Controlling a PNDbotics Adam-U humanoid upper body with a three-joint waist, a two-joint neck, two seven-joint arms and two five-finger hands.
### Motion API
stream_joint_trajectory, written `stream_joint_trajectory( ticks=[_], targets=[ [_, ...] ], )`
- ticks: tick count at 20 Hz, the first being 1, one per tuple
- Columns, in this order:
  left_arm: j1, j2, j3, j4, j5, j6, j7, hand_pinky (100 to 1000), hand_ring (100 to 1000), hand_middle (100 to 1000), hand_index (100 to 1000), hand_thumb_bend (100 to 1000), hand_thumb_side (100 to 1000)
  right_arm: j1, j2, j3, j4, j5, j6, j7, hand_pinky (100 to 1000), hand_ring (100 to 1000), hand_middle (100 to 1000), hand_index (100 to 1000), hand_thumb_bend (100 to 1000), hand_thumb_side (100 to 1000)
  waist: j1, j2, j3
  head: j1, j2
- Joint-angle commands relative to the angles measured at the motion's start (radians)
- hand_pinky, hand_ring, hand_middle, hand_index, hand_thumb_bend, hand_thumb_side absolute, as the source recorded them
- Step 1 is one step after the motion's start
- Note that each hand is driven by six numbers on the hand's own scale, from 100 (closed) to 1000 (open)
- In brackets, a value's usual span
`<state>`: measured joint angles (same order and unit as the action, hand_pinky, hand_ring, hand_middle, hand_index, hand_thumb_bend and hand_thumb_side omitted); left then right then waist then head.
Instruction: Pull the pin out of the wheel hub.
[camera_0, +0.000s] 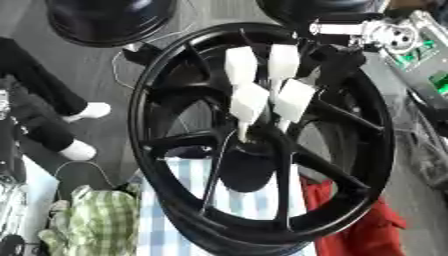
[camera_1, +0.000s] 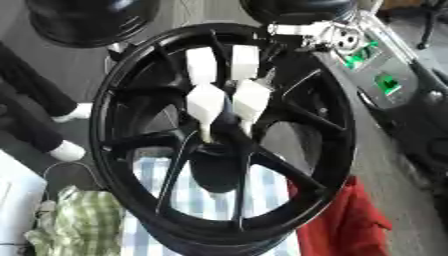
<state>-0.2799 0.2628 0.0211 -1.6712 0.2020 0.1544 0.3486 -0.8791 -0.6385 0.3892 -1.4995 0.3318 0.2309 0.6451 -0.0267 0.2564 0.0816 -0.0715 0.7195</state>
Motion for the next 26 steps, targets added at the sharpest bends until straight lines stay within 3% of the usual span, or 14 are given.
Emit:
stream_joint_trajectory(
  ticks=[1, 11, 18, 23, 26],
  targets=[
    [-0.012, 0.017, 0.002, -0.023, -0.001, -0.001, -0.003, 733, 728, 676, 725, 205, 803, -0.015, -0.026, -0.012, -0.030, -0.025, 0.008, -0.017, 876, 814, 772, 818, 356, 302, 0.003, -0.012, -0.001, 0.002, -0.012],
    [-0.014, 0.018, 0.002, -0.023, -0.001, -0.001, -0.005, 734, 729, 676, 725, 205, 803, -0.017, -0.023, -0.010, -0.027, -0.038, 0.022, -0.022, 875, 811, 767, 814, 346, 309, 0.001, -0.010, 0.001, 0.005, -0.017],
    [-0.014, 0.018, 0.000, -0.023, 0.000, 0.000, -0.006, 734, 730, 676, 724, 203, 805, -0.017, -0.019, -0.009, -0.019, -0.043, 0.037, -0.038, 857, 782, 694, 747, 222, 178, 0.001, -0.008, 0.001, 0.005, -0.020],
    [-0.015, 0.018, 0.000, -0.023, 0.000, 0.001, -0.007, 735, 730, 674, 724, 202, 806, -0.019, -0.016, -0.008, -0.017, -0.068, 0.054, -0.067, 841, 748, 622, 689, 100, 139, 0.002, -0.007, 0.002, 0.004, -0.022],
    [-0.014, 0.017, 0.000, -0.022, 0.000, 0.001, -0.008, 735, 731, 675, 725, 201, 808, -0.020, -0.013, -0.006, -0.018, -0.088, 0.068, -0.086, 838, 737, 597, 665, 100, 142, 0.001, -0.008, 0.002, 0.004, -0.022]
  ],
)
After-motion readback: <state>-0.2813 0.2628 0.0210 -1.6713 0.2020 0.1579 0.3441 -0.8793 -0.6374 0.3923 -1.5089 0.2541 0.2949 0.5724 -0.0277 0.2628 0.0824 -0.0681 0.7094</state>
